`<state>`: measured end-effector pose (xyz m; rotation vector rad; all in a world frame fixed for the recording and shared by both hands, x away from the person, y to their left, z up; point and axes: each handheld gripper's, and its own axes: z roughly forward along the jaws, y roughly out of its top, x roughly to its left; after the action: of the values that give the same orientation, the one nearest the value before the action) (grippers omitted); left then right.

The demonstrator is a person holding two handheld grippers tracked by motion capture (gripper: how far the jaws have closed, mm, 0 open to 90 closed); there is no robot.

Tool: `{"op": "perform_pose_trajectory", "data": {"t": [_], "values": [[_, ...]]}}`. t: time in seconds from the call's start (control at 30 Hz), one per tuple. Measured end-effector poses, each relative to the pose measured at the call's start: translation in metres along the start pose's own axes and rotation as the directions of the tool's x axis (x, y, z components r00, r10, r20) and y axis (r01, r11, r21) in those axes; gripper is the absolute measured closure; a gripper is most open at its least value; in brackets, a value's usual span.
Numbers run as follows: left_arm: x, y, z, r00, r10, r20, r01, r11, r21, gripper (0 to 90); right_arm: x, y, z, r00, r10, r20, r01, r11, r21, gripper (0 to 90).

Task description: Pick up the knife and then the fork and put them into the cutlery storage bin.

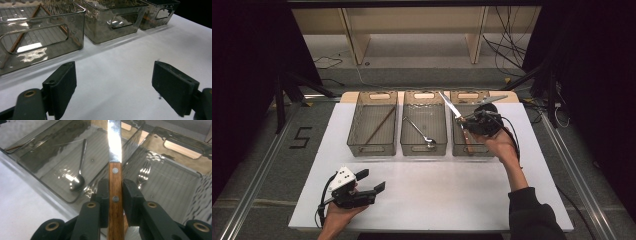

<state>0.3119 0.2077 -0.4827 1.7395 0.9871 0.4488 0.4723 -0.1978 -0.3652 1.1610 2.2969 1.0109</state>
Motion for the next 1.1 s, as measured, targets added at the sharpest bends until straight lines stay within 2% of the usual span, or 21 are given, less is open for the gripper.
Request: {"op": "perform_pose_trajectory", "data": {"t": [0.43, 0.9, 1.1], "values": [[-0.001, 0.0, 0.001, 1.0, 0.008, 0.002, -0.008, 0.9999, 0.006, 19.7, -0.018, 0.001, 0.005, 0.9977, 0.041, 0.054, -0.041, 0.999, 0.007, 76.9], [-0.006, -0.001, 0.004, 0.9987, 0.047, 0.021, -0.048, 0.9986, 0.021, 20.2, -0.024, 0.009, 0.011, 0.9965, 0.03, 0.078, -0.031, 1.0, 0.003, 76.9], [-0.006, -0.001, 0.004, 0.9989, 0.042, 0.018, -0.042, 0.999, 0.017, 20.4, -0.028, 0.009, 0.014, 0.9959, 0.045, 0.079, -0.045, 0.999, 0.009, 77.0]]}}
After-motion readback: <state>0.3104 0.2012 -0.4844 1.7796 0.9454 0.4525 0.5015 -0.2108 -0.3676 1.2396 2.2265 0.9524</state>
